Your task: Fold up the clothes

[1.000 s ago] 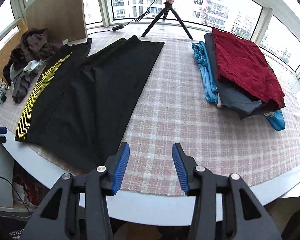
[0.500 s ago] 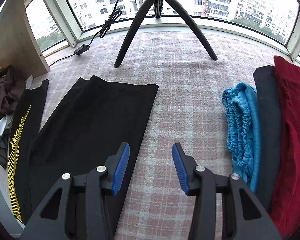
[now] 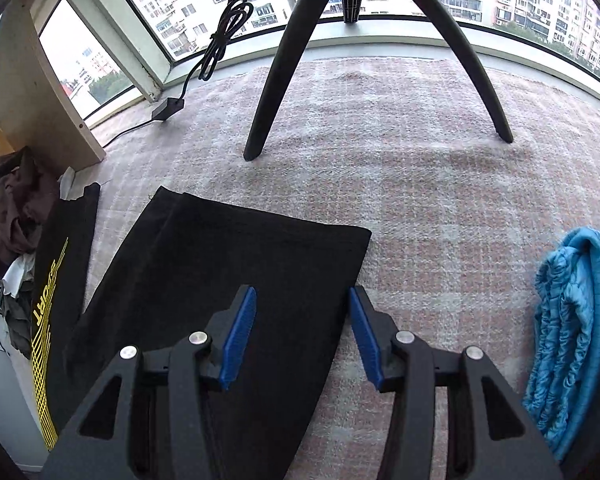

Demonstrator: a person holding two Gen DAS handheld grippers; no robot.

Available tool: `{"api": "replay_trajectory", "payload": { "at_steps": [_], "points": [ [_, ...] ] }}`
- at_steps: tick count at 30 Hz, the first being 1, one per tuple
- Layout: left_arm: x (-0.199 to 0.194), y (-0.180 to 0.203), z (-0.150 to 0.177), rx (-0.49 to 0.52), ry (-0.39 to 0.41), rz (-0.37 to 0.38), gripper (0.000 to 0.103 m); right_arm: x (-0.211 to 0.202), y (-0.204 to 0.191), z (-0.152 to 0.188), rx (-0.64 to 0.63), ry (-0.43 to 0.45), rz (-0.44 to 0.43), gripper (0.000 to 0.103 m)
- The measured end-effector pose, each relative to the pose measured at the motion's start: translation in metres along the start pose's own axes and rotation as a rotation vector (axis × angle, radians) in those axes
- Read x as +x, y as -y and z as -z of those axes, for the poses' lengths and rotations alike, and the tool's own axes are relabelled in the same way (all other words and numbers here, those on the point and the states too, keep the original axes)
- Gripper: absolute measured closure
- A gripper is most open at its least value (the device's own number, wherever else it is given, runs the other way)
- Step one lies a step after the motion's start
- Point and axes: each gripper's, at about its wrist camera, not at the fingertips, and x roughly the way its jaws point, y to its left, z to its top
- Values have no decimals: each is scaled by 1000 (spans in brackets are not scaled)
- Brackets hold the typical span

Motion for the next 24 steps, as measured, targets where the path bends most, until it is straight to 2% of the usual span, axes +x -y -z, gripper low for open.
{"api": "replay_trajectory", "payload": {
  "at_steps": [2, 3, 4, 5, 6, 8, 10, 12, 14, 15, 16, 18, 20, 24],
  "points": [
    [2, -2, 2, -17, 9, 8, 64, 5, -10, -2, -49, 4, 44, 56],
    [3, -4, 3, -25, 3, 15, 79, 6, -13, -1, -66, 6, 56, 57],
    [5, -4, 4, -31, -7, 21, 96, 6, -13, -1, -72, 5, 71, 76],
    [6, -5, 5, -32, -8, 22, 100, 6, -12, -1, -77, 2, 85, 92],
    [6, -4, 6, -31, -6, 31, 102, 5, -10, -1, -65, -8, 71, 100],
    [3, -1, 8, -24, 5, 69, 103, 0, -3, 0, -44, -7, 42, 100],
    [-1, 4, 7, -6, 24, 104, 103, -10, 2, 1, -44, 24, 57, 101],
    [3, 7, 6, 10, 14, 104, 103, -20, 10, 0, -35, 64, 75, 100],
    [3, 4, 4, -1, 4, 109, 103, -17, 17, -3, -15, 43, 114, 99],
    [2, 2, 3, -10, -1, 112, 103, -15, 19, -5, -9, 24, 126, 94],
    [-4, -5, 1, -22, 8, 106, 103, -16, 20, -6, 0, 13, 123, 85],
    [-26, -23, -5, -49, 45, 79, 103, -22, 22, -8, 17, 23, 94, 74],
    [-48, -44, -14, -72, 85, 40, 96, -30, 22, -6, 19, 50, 78, 73],
    [-87, -118, -62, -88, 147, -144, 93, -22, 23, -4, 5, 13, 68, 73]
  ]
}}
